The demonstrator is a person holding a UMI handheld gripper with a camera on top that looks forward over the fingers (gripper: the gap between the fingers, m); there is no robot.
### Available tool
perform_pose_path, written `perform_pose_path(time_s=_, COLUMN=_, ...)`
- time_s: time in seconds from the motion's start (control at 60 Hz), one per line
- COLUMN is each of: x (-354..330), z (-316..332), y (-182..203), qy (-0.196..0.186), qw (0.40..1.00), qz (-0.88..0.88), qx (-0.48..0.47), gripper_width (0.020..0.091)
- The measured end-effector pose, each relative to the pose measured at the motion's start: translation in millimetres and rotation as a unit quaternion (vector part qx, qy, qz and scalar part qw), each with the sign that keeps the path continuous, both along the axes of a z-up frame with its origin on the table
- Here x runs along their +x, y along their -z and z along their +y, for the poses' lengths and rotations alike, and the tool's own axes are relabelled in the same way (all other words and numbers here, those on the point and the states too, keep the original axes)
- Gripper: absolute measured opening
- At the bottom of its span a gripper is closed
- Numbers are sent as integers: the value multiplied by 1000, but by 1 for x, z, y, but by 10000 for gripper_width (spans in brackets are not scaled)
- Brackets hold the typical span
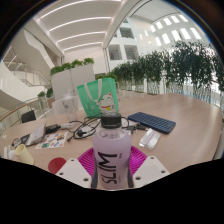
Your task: Pour water
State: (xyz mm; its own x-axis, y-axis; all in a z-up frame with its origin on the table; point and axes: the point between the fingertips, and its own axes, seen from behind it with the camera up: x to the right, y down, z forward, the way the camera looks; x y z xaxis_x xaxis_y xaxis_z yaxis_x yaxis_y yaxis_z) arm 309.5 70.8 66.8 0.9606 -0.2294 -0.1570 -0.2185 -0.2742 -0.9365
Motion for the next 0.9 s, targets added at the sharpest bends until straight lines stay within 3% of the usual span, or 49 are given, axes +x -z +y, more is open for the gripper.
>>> perform_pose_path(time_s=0.067, x=-8, z=1, y=-38, qy=11, qw=999, qz=-34, qx=4, gripper_width=396)
perform_pose_path(time_s=0.2, x=-52, z=24, y=-140, qy=-19, qw=986, qz=-165, qx=23, gripper_width=393)
perform_pose_path(time_s=0.267, x=-87, z=40, y=-187, qy=-34, qw=963, qz=-268, qx=26, gripper_width=395)
perform_pose_path(time_s=0.35, x=-144, z=56, y=-216, qy=-54, qw=907, qz=-417, qx=18, gripper_width=392)
perform_pose_path(time_s=0.433, x=-204, z=76, y=-213, qy=-83, qw=804, qz=-589, qx=-15, gripper_width=394)
perform_pose_path(time_s=0.483, x=-239, z=78, y=-203, qy=-121, qw=737, qz=-664, qx=-32, gripper_width=392)
perform_pose_path(time_s=0.617, x=-305, z=95, y=-125, qy=-199, qw=512, qz=-831, qx=-86, gripper_width=395)
perform_pose_path(time_s=0.65, x=-309, z=98, y=-118, qy=-235, qw=453, qz=-854, qx=-102, gripper_width=393)
perform_pose_path(time_s=0.733, x=-324, z=92, y=-92, qy=-269, qw=324, qz=-900, qx=-114, gripper_width=392)
perform_pose_path(time_s=0.783, x=-327, z=95, y=-91, qy=-278, qw=283, qz=-910, qx=-122, gripper_width=393)
perform_pose_path(time_s=0.9, x=-323, z=86, y=-89, qy=-278, qw=278, qz=-908, qx=-143, gripper_width=395)
